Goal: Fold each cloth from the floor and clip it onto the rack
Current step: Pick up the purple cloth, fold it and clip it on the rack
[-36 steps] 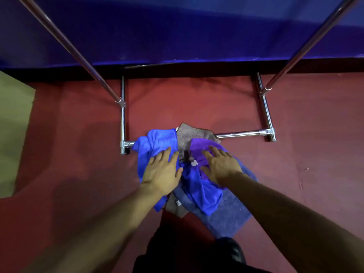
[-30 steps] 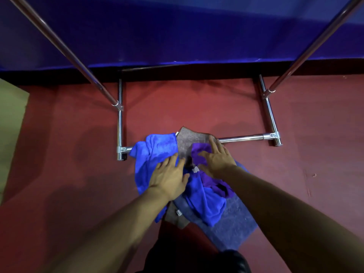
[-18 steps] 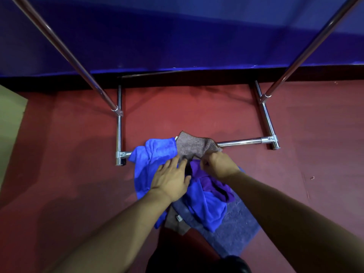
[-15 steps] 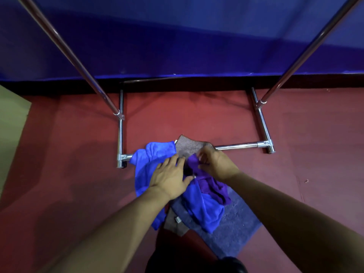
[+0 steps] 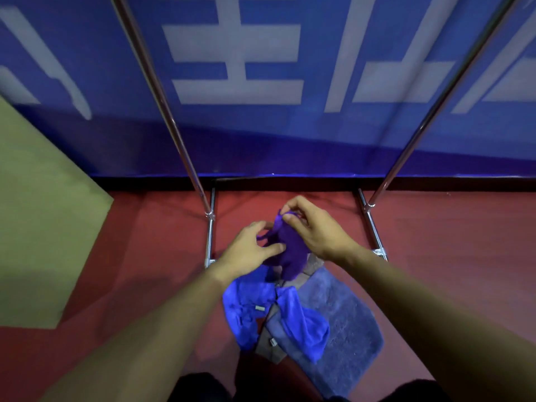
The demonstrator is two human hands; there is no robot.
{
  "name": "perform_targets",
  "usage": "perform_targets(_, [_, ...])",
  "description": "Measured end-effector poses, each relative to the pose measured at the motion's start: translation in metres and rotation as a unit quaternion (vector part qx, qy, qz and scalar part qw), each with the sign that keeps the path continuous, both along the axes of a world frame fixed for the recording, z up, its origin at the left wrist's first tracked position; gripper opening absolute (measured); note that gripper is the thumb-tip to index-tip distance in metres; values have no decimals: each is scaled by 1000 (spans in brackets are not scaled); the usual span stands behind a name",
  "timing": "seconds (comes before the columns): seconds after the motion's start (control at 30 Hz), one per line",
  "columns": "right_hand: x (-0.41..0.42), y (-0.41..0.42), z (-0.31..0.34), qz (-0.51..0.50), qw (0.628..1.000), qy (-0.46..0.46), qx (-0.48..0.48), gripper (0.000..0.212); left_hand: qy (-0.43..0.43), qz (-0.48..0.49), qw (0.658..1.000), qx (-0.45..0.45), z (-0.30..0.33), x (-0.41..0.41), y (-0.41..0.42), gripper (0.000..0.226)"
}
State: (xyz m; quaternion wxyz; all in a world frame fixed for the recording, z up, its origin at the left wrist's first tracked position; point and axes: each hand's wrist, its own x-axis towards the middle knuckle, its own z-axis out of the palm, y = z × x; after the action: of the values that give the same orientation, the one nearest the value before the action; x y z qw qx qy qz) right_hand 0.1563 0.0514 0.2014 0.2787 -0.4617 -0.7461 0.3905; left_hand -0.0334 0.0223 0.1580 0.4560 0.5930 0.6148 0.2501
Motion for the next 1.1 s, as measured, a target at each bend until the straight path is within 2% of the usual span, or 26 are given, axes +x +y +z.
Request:
perform_targets(0.07, [-3, -7, 26, 10, 1000, 12, 27, 5, -16, -9, 999, 27, 21, -5, -8, 33])
perform_targets(0.13, [-4, -14, 43, 7, 1000, 16, 23, 12, -31, 4, 998, 50, 37, -12, -16, 35])
perform_targets(0.23, [1, -26, 60, -7, 1000, -18, -16, 40, -78, 31, 995, 53, 58, -21, -29, 23])
perform_targets(0.33, [11, -36, 75, -3, 993, -113, -42, 67, -96, 35, 993, 66, 77, -26, -44, 16])
perform_targets(0.43, [16, -44, 82, 14, 968, -247, -52, 53, -88, 43, 989, 114, 88, -26, -55, 17])
perform_targets(0.5, [18, -53, 85, 15, 959, -274, -75, 56, -82, 51, 986, 135, 92, -26, -61, 17])
perform_targets(0.53, [19, -58, 86, 5, 963, -251, -101, 58, -73, 51, 986, 142, 94, -25, -63, 16])
perform_targets(0.6, [23, -67, 84, -31, 975, -132, -174, 52, -43, 52, 986, 155, 97, -25, -66, 15])
perform_targets(0.67, [27, -75, 78, -54, 972, -18, -229, 56, -13, 61, 984, 170, 101, -26, -68, 14])
perform_targets(0.73, [32, -83, 68, -62, 961, 55, -262, 59, -6, 79, 983, 166, 105, -27, -68, 15])
perform_targets(0.8, [35, -91, 62, -56, 943, 126, -303, 39, 2, 87, 983, 160, 109, -29, -66, 16])
perform_targets(0.87, [36, -97, 61, -33, 910, 164, -379, 25, 5, 83, 983, 164, 112, -29, -65, 17])
perform_targets(0.93, [36, -102, 54, 7, 891, 156, -427, 35, -9, 78, 981, 175, 113, -29, -64, 16])
perform_targets(1.03, [32, -105, 49, -14, 878, 185, -442, 28, -53, 90, 978, 178, 105, -30, -59, 16])
perform_targets(1.1, [26, -105, 48, -58, 876, 232, -419, 40, -71, 120, 975, 173, 96, -31, -57, 18])
